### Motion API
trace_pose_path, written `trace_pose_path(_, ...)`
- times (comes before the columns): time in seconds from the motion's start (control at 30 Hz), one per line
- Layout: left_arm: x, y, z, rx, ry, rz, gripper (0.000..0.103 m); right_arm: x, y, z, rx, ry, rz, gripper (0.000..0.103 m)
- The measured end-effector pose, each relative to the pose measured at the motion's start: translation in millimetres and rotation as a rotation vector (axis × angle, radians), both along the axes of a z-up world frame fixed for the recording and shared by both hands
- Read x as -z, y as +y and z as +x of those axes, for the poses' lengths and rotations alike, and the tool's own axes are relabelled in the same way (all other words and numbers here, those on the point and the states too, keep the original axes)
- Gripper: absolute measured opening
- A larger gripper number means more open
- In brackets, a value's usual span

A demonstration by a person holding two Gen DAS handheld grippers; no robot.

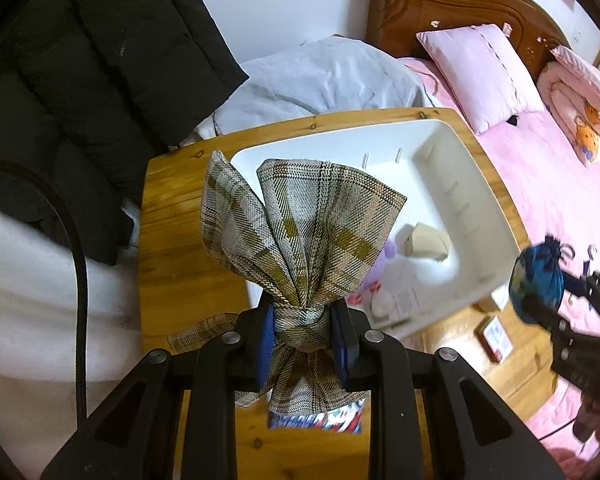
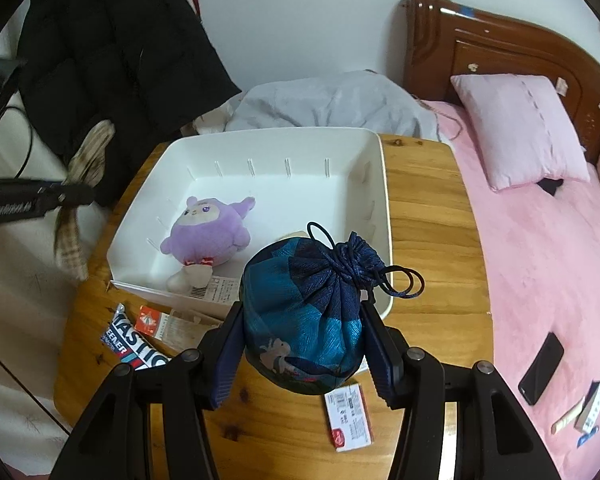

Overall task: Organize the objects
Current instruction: 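Drop the bow onto the plush while the right tool drops the pouch in the tray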

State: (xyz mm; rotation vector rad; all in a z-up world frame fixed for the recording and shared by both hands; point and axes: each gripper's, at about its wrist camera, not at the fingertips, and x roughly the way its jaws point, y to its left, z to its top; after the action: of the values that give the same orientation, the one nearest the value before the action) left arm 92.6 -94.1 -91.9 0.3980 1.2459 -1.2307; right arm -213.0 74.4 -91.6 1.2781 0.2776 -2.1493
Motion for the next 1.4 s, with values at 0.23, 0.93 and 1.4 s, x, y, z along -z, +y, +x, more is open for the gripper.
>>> trace_pose_path(0.23,18.2,-40.5,4.0,-0.036,0.046,0.031,0.026,14.3,-9.8,-18.2,-0.073,-0.007,0.001,0.056)
trace_pose_path(0.93,38.3,-75.4,7.3,0.004,-0.002,0.047,0.030,30.5,-21.1,-37.4,-0.127,-0.009,-0.069,0.056)
trace_pose_path(1.4,17.8,-61.3,12.6,0.017,-0.036,-0.028,0.048,11.6,-12.5,-21.4,-0.105,0.024,-0.073,0.056)
